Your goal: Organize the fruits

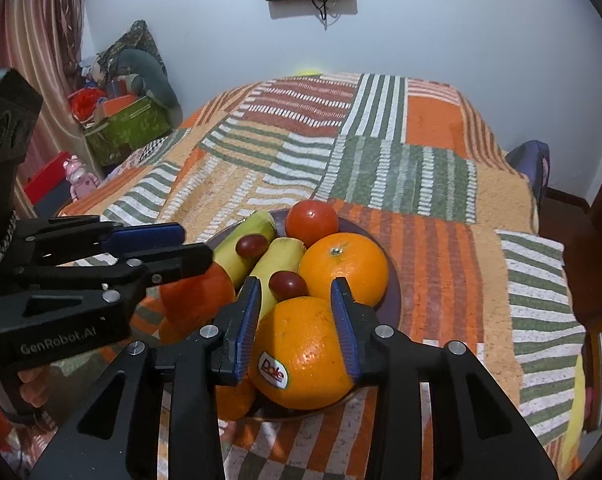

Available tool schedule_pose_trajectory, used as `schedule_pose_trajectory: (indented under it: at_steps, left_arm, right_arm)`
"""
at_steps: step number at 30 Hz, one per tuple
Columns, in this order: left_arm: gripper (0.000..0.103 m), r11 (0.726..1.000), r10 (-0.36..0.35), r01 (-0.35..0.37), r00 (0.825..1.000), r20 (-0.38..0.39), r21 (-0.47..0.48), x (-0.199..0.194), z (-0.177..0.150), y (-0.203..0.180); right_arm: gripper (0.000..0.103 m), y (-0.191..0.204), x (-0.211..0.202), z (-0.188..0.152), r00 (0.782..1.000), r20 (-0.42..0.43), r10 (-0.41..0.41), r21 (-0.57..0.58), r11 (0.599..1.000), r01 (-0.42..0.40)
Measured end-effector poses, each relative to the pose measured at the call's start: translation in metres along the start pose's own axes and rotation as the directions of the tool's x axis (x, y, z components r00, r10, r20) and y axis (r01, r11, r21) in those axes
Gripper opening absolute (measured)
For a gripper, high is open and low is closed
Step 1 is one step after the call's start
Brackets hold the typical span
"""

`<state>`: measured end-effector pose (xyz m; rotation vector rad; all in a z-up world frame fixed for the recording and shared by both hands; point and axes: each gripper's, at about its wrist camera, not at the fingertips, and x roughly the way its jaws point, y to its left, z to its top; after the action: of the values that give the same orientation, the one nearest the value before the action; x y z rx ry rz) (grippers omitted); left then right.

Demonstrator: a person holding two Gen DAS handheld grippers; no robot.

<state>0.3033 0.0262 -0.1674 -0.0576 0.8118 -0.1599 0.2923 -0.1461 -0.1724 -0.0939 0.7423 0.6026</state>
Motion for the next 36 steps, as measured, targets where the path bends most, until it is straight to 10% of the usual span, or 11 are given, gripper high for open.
schedule_pose_trajectory:
  at_steps: [9,18,22,29,36]
  left_arm:
    - [0.031,0.999,0.047,-0.042,0.976,0.211,-0.030,-0.102,0.009,-0.013]
    - [0.031,0.997,0.072,-0.057,0.905,0.420,-0.049,-0.223,-0.010,-0.043]
    - [0.047,0.998,0.066,-0.062,0.870,0.489,-0.026,-0.267,-0.024,-0.058]
    - [0.068,0.995,0.081,-0.098,0.817,0.571,0.000,-0.316,-0.051,-0.081]
    - [0.084,0.994,0.093,-0.110,0.806,0.584,-0.007,-0.327,-0.068,-0.088]
  right_arm:
    - [0.033,0.004,-0.083,0.017,0.986,0.163,-0.039,0.038,0.999,0.034]
    - [0.033,0.038,-0.195,0.008,0.930,0.364,-0.045,0.061,0.998,0.025]
    - [0.034,0.056,-0.231,0.001,0.899,0.435,-0.051,0.044,0.998,0.035]
    - [0.056,0.081,-0.269,-0.015,0.842,0.531,-0.100,0.035,0.995,0.096]
    - [0.080,0.088,-0.271,-0.024,0.819,0.552,-0.157,0.050,0.987,0.156]
